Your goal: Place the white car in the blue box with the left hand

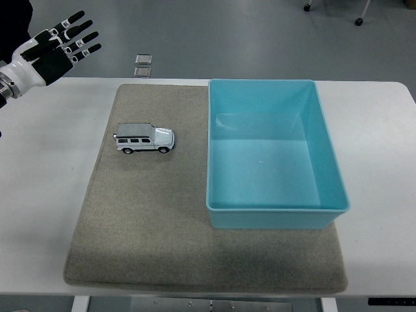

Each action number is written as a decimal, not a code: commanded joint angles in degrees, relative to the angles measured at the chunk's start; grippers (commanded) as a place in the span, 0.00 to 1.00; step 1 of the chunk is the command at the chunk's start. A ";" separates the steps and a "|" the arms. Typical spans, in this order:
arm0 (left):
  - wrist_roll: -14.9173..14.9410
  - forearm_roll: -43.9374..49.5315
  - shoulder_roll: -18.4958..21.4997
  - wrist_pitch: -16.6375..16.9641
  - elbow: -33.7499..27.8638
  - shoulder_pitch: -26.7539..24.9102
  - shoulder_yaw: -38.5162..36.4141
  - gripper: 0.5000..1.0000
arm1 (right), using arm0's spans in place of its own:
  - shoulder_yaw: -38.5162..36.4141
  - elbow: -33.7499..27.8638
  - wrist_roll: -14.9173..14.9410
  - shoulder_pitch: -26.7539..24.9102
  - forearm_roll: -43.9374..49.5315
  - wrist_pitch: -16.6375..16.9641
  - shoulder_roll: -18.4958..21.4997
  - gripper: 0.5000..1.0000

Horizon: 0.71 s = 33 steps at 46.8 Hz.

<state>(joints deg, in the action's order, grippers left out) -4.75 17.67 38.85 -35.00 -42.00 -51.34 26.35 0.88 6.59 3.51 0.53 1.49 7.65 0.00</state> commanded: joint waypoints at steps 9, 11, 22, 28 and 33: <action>-0.26 0.00 0.00 0.00 0.25 0.10 -0.25 1.00 | 0.00 0.00 -0.09 0.00 0.00 0.00 0.00 0.87; -0.26 0.00 0.00 0.00 0.16 0.19 -0.25 1.00 | 0.00 0.00 0.00 0.00 0.00 0.00 0.00 0.87; -0.34 -0.09 0.18 0.00 1.30 0.10 -0.42 1.00 | 0.00 0.00 0.00 0.00 0.00 0.00 0.00 0.87; -0.69 -4.38 0.00 0.00 4.11 -0.34 -0.42 1.00 | 0.00 0.00 0.00 0.00 0.00 0.00 0.00 0.87; -1.22 -16.59 -0.09 0.00 4.73 -1.92 0.02 1.00 | 0.00 0.00 0.00 0.00 0.00 0.00 0.00 0.87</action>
<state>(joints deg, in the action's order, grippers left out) -5.65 8.92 38.84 -35.00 -37.47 -52.20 25.91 0.88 6.59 3.51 0.53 1.49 7.64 0.00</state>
